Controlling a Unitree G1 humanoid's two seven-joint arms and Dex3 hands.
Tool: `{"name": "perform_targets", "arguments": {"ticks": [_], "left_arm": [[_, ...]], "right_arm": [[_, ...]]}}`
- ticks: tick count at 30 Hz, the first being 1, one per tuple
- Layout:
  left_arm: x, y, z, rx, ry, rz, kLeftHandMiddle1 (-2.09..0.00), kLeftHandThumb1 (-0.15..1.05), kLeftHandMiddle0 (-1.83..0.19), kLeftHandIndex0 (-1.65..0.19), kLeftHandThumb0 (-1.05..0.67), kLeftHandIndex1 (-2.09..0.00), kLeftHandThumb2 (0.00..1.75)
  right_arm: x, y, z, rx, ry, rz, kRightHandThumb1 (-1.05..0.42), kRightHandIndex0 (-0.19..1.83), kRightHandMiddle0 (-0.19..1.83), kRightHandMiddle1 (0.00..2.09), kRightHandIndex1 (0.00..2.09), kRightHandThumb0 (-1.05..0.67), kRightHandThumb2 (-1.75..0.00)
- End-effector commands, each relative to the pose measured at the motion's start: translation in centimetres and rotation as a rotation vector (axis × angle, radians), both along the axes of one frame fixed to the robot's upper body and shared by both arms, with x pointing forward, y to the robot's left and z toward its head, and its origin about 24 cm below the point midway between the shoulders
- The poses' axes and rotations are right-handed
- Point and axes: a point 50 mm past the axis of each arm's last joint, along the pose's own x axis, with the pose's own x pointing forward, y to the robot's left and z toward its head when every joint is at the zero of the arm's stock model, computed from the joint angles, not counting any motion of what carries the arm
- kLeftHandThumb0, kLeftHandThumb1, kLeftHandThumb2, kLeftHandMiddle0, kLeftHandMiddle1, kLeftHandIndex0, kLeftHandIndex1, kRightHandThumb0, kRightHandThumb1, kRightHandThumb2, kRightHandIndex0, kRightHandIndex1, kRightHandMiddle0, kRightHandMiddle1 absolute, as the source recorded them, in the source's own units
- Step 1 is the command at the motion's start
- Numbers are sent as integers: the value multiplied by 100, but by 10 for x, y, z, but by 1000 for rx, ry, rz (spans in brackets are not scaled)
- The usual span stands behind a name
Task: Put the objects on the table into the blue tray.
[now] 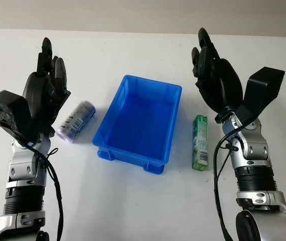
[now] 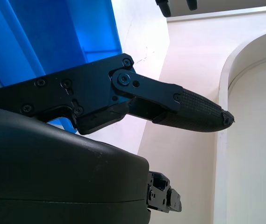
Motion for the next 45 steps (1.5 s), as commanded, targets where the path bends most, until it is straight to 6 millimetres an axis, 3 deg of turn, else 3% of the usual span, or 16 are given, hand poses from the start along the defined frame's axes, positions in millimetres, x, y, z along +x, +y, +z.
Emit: {"name": "perform_targets", "arguments": {"ticks": [1, 12, 18, 25, 30, 32, 40, 45], "left_arm": [[-4, 0, -2, 3, 0, 8, -6, 105, 15, 18, -79, -4, 67], [5, -5, -7, -2, 21, -38, -5, 105, 16, 18, -80, -5, 66], [6, -4, -4, -3, 5, -27, -5, 105, 17, 18, -79, -5, 67], [4, 1, -2, -1, 2, -15, -5, 105, 16, 19, -79, -3, 67], [4, 0, 1, -2, -5, -13, -6, 105, 16, 18, -79, -4, 66], [4, -1, 1, -3, -6, -13, -6, 105, 15, 18, -78, -5, 66], [4, 1, 1, 4, -2, -18, -5, 105, 16, 18, -79, -5, 65], [4, 5, 3, 14, -3, -27, -5, 105, 17, 19, -80, -3, 65]], "right_arm": [[-4, -3, 3, -1, -10, -8, -105, -19, -19, 0, 0, -81, -75], [-1, -8, 0, -34, 14, -3, -105, -19, -19, 0, 0, -83, -73], [-7, -24, 18, -155, -50, 48, -105, -19, -19, 0, 0, -82, -68], [-19, -46, 51, -571, -113, 103, -105, -19, -19, 0, 0, -91, -50], [-27, -62, 68, -704, -75, 121, -104, -19, -19, 3, 0, -88, -14], [-31, -69, 75, -830, -77, 106, -100, -17, -17, 5, 1, -86, -8], [-50, -79, 89, -1203, -125, 50, -85, -12, -11, 6, 4, -75, -3], [-58, -84, 88, -1457, -181, 64, -85, -12, -9, 6, 5, -76, -5]]}}
